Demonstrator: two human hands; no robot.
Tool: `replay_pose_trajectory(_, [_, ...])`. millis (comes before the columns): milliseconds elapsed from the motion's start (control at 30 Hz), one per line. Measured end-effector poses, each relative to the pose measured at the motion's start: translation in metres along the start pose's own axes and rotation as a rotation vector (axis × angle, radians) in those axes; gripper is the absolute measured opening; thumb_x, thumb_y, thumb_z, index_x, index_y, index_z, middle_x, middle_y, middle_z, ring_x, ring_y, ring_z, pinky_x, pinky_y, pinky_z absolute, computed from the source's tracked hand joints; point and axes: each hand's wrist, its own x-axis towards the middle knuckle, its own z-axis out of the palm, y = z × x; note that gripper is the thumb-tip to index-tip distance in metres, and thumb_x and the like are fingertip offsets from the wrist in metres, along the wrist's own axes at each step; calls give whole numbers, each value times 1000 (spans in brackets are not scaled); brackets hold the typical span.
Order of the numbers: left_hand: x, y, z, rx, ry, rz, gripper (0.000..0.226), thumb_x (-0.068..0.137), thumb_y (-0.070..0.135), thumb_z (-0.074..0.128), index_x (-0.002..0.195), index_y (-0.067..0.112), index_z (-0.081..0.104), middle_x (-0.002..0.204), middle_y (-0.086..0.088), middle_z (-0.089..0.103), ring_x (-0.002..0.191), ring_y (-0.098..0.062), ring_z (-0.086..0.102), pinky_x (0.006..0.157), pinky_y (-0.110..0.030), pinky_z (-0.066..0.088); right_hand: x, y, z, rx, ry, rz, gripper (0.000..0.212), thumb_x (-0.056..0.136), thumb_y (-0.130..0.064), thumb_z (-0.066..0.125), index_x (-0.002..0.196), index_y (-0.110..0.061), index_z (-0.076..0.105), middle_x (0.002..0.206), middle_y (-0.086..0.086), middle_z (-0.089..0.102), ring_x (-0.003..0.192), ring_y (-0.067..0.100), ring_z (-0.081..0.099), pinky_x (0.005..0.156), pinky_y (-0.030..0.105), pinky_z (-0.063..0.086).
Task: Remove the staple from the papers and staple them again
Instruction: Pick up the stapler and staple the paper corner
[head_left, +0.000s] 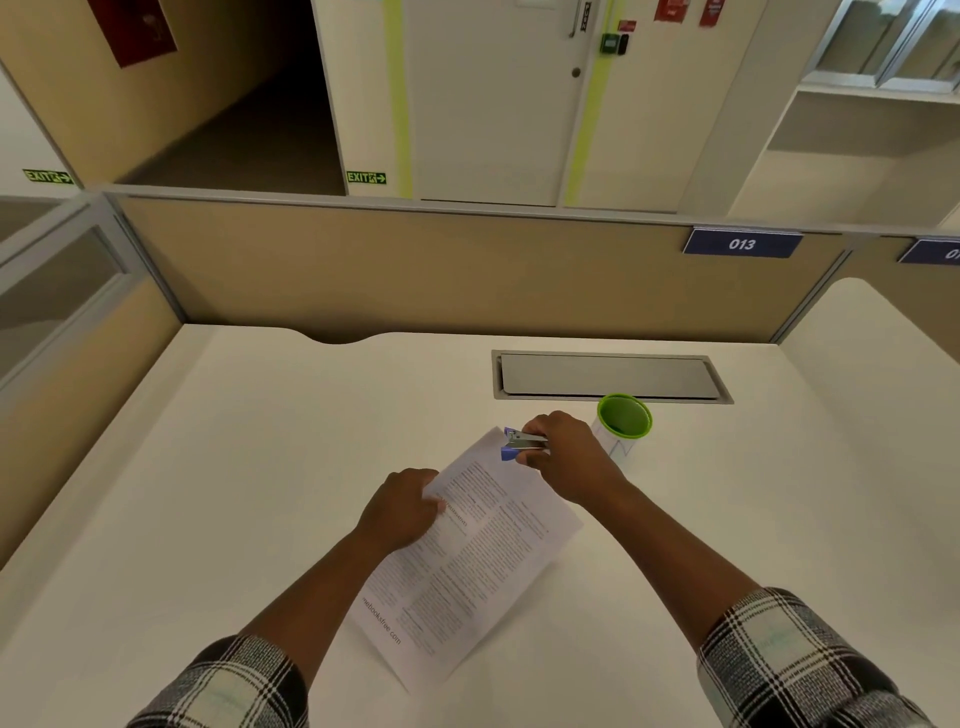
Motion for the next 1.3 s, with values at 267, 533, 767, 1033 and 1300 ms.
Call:
replay_pose_trajectory(267, [3,-1,4,10,-19,25,13,88,18,57,82,9,64,75,6,65,67,-11,66,55,-22,50,4,-7,-4,-15,-55,-19,19,86,-26,69,101,-14,67,98,4,63,80,13,52,63,18,34])
replay_pose_trajectory(533, [3,2,6,58,-29,14,16,90,22,56,79,11,60,70,8,61,62,-7,63,55,-21,50,3,-9,-5,-39,-96,-14,27,86,-22,70,110,-12,65,107,6,64,86,13,52,75,23,38])
replay_pose_trajectory(767, [1,5,4,71,-20,4,16,90,21,56,85,9,65,72,10,62,62,-5,61,55,-20,49,2,-10,-7,-33,-114,-2,23,86,-19,69,107,-10,66,106,7,64,84,14,53,73,23,38])
replay_pose_trajectory(1033, [-1,8,1,122,-7,23,15,90,20,55,85,9,64,74,7,60,70,-15,61,57,-21,44,0,-7,-6,-29,-101,1,23,84,-16,71,106,-11,66,107,6,65,86,14,54,75,24,41])
replay_pose_trajectory(1300, [-2,11,0,151,-4,19,17,89,21,54,85,8,64,84,-3,69,76,-20,65,61,-28,48,-3,-1,-2,-6,-42,16,12,84,-13,69,96,-12,67,99,4,66,80,13,53,70,22,39])
